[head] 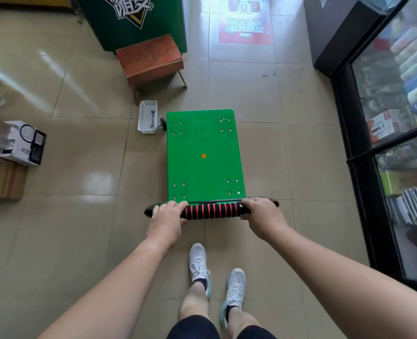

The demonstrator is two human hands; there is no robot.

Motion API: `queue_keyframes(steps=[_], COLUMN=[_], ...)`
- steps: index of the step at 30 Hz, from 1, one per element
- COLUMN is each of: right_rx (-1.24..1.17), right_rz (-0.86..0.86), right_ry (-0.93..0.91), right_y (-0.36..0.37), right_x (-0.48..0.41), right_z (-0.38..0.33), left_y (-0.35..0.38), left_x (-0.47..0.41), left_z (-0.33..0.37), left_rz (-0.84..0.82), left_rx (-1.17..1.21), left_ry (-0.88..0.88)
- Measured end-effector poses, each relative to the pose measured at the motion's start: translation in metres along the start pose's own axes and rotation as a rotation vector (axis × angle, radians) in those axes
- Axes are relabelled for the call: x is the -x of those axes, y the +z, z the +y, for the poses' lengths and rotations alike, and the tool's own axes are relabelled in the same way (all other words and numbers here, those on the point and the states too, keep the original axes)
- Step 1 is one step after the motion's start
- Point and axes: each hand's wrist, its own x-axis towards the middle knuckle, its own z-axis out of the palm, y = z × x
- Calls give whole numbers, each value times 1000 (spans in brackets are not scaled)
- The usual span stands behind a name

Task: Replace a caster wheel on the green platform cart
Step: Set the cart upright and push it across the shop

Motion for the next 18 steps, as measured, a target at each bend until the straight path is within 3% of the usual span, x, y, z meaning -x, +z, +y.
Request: queue_keyframes(steps=[18], right_rx=[-62], right_rz=[-66], right_ry=[-109], right_y=[62], right_x=[133], right_z=[27], left_y=[81], left_x=[143], left_z=[14], left_rz=[-7], left_rx=[138], left_ry=[-78])
